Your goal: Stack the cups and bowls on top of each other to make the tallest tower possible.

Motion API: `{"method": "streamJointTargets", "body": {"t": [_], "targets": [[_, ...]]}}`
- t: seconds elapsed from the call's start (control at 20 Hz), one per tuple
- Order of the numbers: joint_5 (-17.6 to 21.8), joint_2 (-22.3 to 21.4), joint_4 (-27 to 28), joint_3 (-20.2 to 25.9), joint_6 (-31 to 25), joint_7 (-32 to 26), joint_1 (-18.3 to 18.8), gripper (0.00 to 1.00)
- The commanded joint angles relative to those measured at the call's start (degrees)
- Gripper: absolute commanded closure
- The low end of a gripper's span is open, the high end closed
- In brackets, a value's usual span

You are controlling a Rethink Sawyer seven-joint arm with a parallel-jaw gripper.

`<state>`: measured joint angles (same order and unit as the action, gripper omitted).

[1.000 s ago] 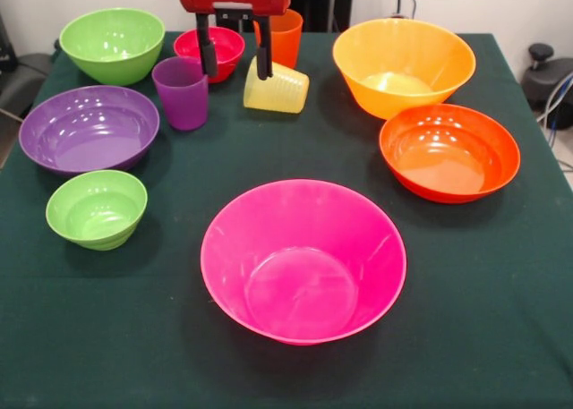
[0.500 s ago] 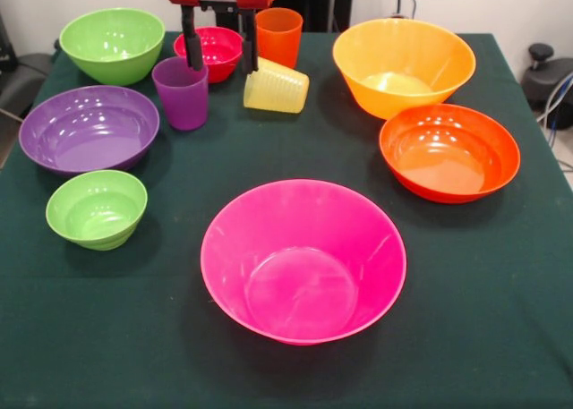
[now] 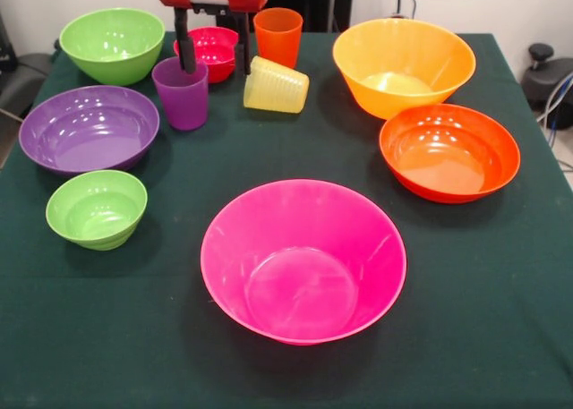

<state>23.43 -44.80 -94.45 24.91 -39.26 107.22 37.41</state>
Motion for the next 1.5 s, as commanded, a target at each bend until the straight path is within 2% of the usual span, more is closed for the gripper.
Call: {"method": "streamJointTargets", "body": {"t": [0.05, 0.8, 0.95, 1.2, 1.5], "targets": [[2.97, 5.14, -0.44, -2.25, 4.54, 2.68, -0.76, 0.0], [2.42, 7.5, 0.85, -2.58, 5.84, 1.07, -0.63, 0.0], [1.18, 5.79, -0.59, -1.94, 5.15, 0.93, 0.04, 0.0], [-0.37, 0.96, -2.48, -1.2, 0.66, -1.1, 0.75, 0.0], [1.37, 1.44, -7.07, -0.57, 5.42, -2.12, 3.57, 0.0]]}}
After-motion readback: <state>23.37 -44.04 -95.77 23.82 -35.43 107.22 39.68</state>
